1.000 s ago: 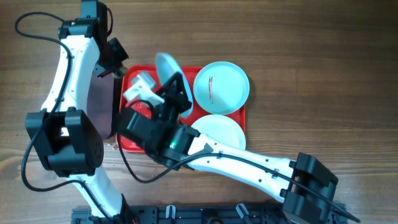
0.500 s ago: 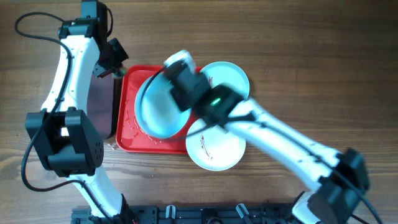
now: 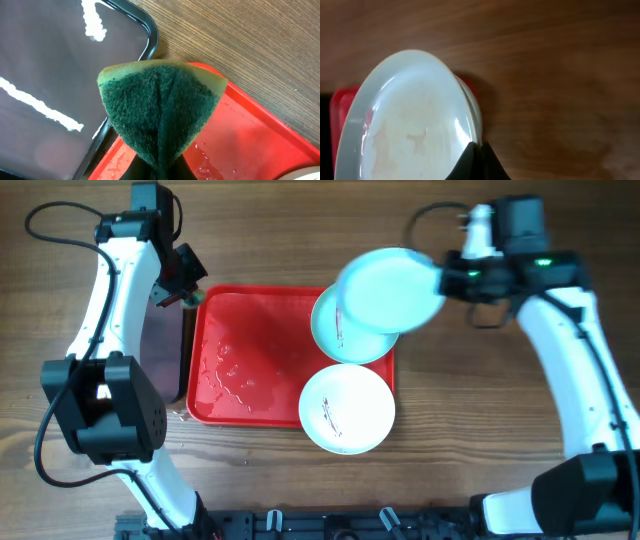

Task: Clean dirty plates on tray and stack at the side
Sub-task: 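Lower the plate onto the table right of the tray and release, then move right gripper to the plain white plate and pinch its rim, then bring the sponge in the left gripper down onto the white plate, then scrub the white plate with the sponge in the left gripper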

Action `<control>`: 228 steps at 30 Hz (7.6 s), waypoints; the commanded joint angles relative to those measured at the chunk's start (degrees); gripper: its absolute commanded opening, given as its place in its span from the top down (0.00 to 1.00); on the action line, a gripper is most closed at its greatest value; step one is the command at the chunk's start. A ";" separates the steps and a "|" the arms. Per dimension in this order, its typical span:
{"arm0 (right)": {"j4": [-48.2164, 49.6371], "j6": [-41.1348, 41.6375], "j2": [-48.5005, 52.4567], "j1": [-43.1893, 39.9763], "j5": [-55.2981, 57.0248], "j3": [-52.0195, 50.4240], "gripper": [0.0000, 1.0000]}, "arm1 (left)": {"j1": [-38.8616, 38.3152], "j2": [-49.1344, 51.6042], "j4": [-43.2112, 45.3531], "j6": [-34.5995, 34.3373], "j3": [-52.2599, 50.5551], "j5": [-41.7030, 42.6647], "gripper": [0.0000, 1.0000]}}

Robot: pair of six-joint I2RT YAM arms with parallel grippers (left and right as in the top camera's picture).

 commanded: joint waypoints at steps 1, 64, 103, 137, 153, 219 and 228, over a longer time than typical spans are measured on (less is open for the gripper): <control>-0.74 0.92 -1.64 -9.11 1.38 -3.13 0.96 | 0.24 -0.63 0.22 -0.37 -0.42 0.31 0.96; 9.03 4.61 -5.86 18.40 -2.03 -37.48 0.69 | 0.24 -0.63 -0.22 -0.39 -0.42 0.31 0.96; 29.20 21.00 1.14 35.45 3.58 -23.85 0.96 | 0.24 -0.63 -0.50 -0.37 -0.42 0.28 0.96; 17.40 22.16 19.23 37.38 6.01 -12.37 0.68 | 0.24 -0.63 -0.28 -0.39 -0.42 0.28 0.96; 24.39 32.72 23.82 42.56 9.07 -8.07 0.96 | 0.13 -0.63 -0.90 -0.57 -0.42 0.96 0.96; 29.59 26.51 28.85 38.05 2.49 -6.62 0.96 | -9.64 -0.20 19.30 16.13 -32.92 8.74 0.96; 30.25 25.46 28.85 38.07 1.62 -6.64 0.96 | -9.64 -0.22 16.72 38.27 -33.51 37.57 0.96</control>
